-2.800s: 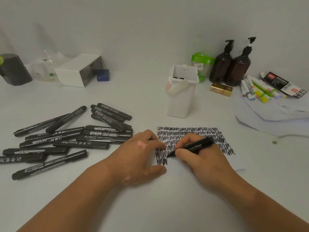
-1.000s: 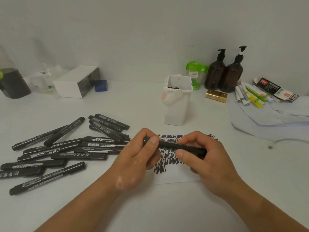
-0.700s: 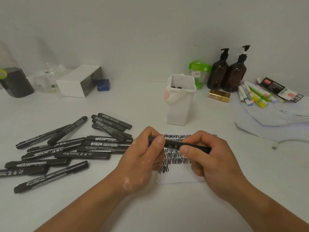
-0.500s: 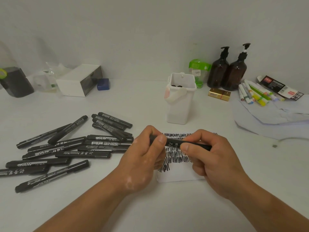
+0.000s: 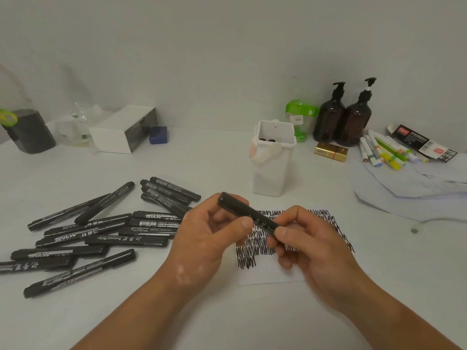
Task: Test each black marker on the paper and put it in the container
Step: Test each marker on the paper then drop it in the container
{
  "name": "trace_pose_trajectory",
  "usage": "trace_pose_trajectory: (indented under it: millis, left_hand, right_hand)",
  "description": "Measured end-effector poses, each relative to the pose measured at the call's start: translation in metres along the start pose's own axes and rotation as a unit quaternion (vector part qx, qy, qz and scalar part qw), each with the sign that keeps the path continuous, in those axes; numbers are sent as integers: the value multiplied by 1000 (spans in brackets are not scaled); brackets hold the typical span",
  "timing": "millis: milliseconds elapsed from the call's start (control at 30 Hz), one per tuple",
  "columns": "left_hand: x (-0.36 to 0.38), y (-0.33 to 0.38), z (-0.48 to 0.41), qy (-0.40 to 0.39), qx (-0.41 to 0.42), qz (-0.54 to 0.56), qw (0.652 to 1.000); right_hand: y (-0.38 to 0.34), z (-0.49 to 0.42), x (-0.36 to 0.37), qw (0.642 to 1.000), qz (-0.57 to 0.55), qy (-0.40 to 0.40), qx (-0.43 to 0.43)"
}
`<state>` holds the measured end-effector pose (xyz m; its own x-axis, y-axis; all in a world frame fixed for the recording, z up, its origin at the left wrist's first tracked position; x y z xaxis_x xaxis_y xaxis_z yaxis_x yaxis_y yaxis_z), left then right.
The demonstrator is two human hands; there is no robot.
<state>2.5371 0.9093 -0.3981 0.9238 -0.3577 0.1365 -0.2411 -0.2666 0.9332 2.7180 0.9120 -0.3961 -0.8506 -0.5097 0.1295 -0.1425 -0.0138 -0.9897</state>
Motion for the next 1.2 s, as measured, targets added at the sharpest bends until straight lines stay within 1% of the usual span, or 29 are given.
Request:
trace_pose_trajectory:
  millis: [100,167,233,267,300,367,433,467,567,667,767,867,967,1067,1133,1200]
  left_hand:
    - [1,-2,1,-6,-13,-19,1000]
    - [5,-1,1,-23,-18,-40,999]
    - [6,3,1,-34,-17,-58,998]
    - [6,6,1,-36,-17,-69,997]
    - [6,9,2,-39,-20,-92,995]
    - [4,13,4,-50,-34,-174,983]
    - [5,13,5,-77,-46,-254,963]
    - [6,12,5,-91,-51,-280,954]
    - [9,9,5,-110,-61,-305,944]
    - [7,5,5,-119,-74,-314,939]
    - [-5,2,4,-110,-97,-319,936]
    - [-19,3,3,-65,-102,-328,937]
    - [-28,3,2,-27,-112,-319,941]
    - [-27,1,3,-22,-117,-340,933]
    - [-25,1,4,-23,-118,-357,926]
    - [-25,0,4,-25,-117,-370,921]
  right_hand:
    - [1,1,6,998,47,-33,-18]
    - [-1,2,10,992,116,-41,-37]
    - [-3,2,10,979,197,-21,-51]
    - [-5,2,7,974,218,-2,-53]
    - [-7,2,4,974,219,15,-58]
    - [-13,3,-3,982,172,29,-72]
    - [-16,4,-7,988,135,19,-74]
    - [-17,5,-7,988,135,9,-73]
    - [-13,4,-2,984,167,-21,-60]
    - [-10,2,-4,983,172,-15,-66]
    - [-17,2,-24,986,128,45,-92]
    - [-26,7,-54,983,84,125,-109]
    - [-40,13,-76,968,113,183,-126]
    - [-77,14,-84,943,145,247,-170]
    - [-114,6,-84,921,189,267,-210]
    - [-148,-9,-79,897,263,269,-232]
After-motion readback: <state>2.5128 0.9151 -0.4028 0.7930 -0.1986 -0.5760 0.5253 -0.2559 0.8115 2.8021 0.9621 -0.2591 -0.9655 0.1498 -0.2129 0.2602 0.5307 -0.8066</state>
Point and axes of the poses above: each hand's wrist, its own z-axis away from the middle knuckle, its own x-axis out of the palm, y = z × x, the point moved 4 cm from there along -z, towards the middle knuckle, and after that the axes turned 12 degrees about -y, right-handed, at the moved point
